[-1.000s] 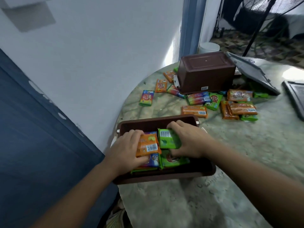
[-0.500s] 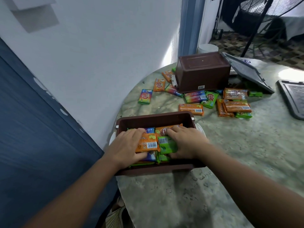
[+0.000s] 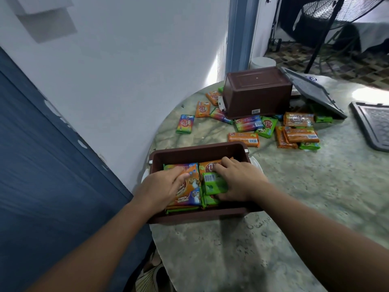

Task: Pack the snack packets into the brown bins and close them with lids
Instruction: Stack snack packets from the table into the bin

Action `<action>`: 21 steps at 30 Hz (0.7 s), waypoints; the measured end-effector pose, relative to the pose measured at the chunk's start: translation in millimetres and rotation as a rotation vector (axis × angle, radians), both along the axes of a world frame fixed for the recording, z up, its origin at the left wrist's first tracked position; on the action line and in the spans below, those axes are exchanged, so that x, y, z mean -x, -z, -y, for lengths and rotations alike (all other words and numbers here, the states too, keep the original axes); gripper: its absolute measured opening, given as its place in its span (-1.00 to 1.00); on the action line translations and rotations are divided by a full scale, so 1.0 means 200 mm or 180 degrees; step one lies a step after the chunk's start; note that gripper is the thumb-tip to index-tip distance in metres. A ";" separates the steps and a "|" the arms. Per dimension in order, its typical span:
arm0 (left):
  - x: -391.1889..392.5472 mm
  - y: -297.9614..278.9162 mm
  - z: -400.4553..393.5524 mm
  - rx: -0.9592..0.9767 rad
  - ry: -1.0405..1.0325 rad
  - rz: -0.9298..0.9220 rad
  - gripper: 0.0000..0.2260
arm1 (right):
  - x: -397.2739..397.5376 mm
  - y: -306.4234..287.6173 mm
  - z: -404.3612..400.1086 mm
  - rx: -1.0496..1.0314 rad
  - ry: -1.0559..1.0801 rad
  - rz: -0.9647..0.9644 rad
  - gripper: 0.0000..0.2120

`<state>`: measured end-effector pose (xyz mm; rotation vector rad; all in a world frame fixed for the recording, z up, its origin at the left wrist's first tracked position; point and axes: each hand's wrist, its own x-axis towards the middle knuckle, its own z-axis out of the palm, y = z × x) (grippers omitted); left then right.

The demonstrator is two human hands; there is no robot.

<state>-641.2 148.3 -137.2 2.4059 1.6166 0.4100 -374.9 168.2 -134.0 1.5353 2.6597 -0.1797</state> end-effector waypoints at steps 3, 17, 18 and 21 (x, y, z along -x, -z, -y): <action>-0.01 0.00 -0.01 0.0098 0.0143 -0.0459 -0.45 | 0.00 -0.01 0.00 0.0015 -0.0023 0.0016 -0.19; 0.01 0.04 -0.05 -0.0059 0.0775 -0.1092 -0.26 | -0.01 0.01 0.00 -0.0049 0.0022 -0.0159 -0.22; 0.02 0.04 -0.05 -0.0065 0.0831 -0.1097 -0.28 | 0.00 0.00 0.00 -0.0051 0.0033 -0.0194 -0.22; 0.02 0.05 -0.06 -0.0053 0.0890 -0.1070 -0.31 | -0.01 0.01 0.00 -0.0061 0.0050 -0.0257 -0.25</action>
